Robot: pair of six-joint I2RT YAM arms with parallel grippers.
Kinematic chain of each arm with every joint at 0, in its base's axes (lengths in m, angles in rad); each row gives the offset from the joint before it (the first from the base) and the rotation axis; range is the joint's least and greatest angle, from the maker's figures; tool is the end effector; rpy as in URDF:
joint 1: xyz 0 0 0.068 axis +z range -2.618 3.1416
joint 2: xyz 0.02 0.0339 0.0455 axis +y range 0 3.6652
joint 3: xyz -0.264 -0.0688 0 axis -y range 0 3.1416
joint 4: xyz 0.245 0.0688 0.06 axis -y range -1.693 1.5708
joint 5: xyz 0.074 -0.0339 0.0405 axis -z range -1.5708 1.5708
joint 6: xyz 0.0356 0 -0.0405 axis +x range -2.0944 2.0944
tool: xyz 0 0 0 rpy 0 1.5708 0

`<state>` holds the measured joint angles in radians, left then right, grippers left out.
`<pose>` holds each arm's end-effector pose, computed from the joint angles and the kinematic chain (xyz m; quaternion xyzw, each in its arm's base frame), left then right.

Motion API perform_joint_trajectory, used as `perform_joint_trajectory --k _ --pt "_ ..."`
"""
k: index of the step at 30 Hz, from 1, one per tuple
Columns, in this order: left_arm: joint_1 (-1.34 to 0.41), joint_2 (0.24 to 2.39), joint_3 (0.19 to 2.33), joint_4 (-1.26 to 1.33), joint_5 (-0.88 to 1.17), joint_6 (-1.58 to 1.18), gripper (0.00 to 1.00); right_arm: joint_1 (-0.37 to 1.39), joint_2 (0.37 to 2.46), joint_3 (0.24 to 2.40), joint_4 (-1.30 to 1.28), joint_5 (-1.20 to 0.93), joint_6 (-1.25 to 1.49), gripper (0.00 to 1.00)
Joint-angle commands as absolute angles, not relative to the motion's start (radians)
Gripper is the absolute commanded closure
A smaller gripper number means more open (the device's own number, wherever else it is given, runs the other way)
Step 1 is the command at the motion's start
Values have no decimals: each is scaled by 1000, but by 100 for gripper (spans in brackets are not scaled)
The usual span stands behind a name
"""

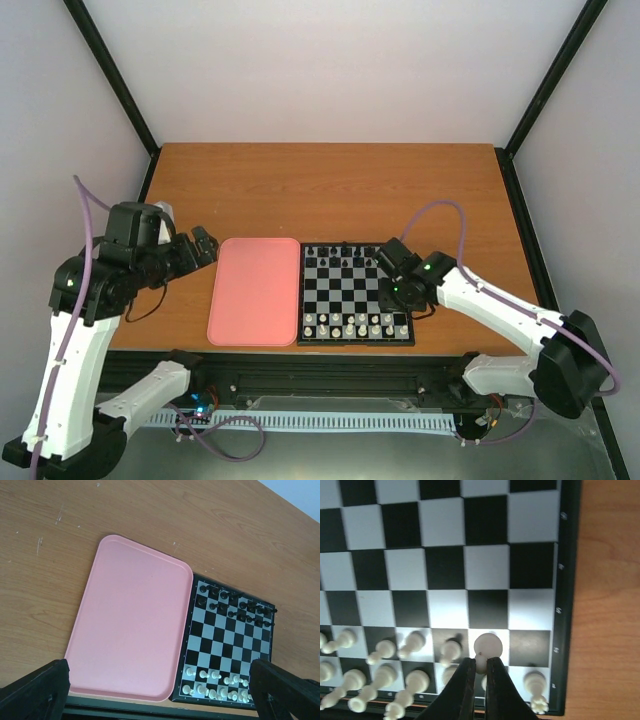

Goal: Set up the chess pieces on the board
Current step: Place the chess piece on the chessboard.

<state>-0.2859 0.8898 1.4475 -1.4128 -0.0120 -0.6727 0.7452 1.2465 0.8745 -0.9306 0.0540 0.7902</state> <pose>0.0978 -0.0283 0.4165 -0.1821 0.9188 -0.1565 0.3134 0.1593 0.1444 0.2250 0.0259 0.9903 0.0736 0.1147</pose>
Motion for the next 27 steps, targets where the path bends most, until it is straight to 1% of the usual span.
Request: perform_joint_trajectory --k 1,15,27 --pt "-279 900 1450 -1359 10 -646 0 699 1181 814 -934 33 834 96" --pt "-279 899 1422 -1359 11 -649 0 630 1193 729 -900 -25 805 95" --pt "-279 896 1404 -1356 12 -660 0 612 1215 694 -867 -35 784 95"
